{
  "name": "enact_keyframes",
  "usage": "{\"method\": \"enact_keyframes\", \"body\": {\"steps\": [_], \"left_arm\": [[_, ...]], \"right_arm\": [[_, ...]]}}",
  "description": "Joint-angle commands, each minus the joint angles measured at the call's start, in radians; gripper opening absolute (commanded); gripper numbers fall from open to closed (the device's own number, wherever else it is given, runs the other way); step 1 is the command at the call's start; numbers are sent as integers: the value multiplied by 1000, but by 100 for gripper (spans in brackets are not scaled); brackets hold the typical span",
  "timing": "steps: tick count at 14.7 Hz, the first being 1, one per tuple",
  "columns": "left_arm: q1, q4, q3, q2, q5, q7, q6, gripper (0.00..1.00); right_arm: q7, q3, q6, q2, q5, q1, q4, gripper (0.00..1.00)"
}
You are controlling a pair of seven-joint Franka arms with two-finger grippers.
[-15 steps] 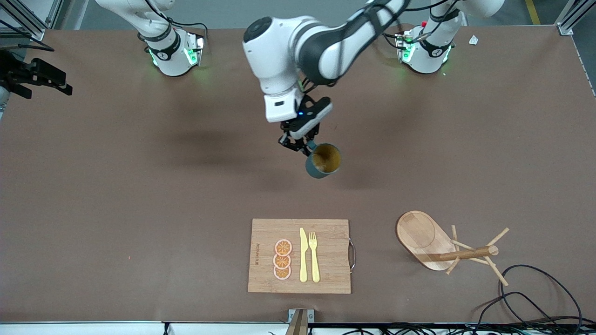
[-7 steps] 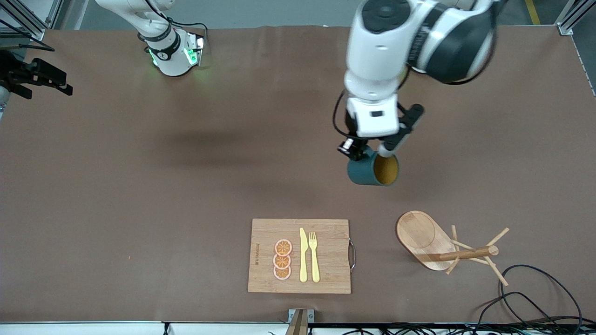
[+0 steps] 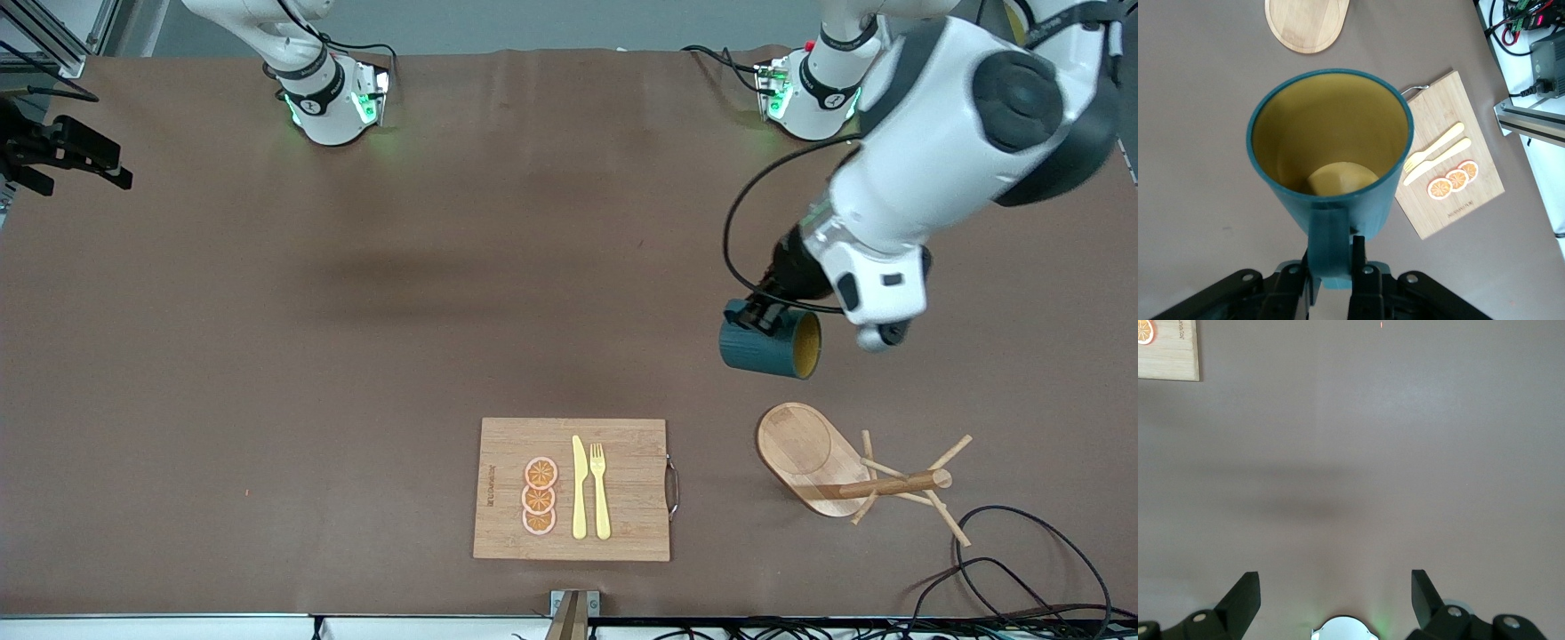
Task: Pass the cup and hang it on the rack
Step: 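Lift the mug with the left gripper and carry it toward the rack, then lower the mug handle onto a rack peg with the left gripper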
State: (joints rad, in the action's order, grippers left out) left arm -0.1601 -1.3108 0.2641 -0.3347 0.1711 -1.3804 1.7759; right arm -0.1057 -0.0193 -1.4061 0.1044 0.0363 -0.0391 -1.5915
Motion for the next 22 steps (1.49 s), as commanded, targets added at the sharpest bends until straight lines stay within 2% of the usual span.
{"method": "enact_keyframes", "body": {"steps": [1,5,12,22], "left_arm": [[88,-16,7,10,140,70,13,11],[181,-18,4,-24,330,125,71,10],[307,-19,1,-119,658,317,76,10],[366,-16,1,-231,705,546,73,7]], "right_arm": [[12,1,-13,37,2,-1,-36,100],[12,1,-14,38,2,-1,-36,100],[14,1,-19,37,8,-2,-36,100],[14,-1,-16,37,8,-4,-36,100]]}}
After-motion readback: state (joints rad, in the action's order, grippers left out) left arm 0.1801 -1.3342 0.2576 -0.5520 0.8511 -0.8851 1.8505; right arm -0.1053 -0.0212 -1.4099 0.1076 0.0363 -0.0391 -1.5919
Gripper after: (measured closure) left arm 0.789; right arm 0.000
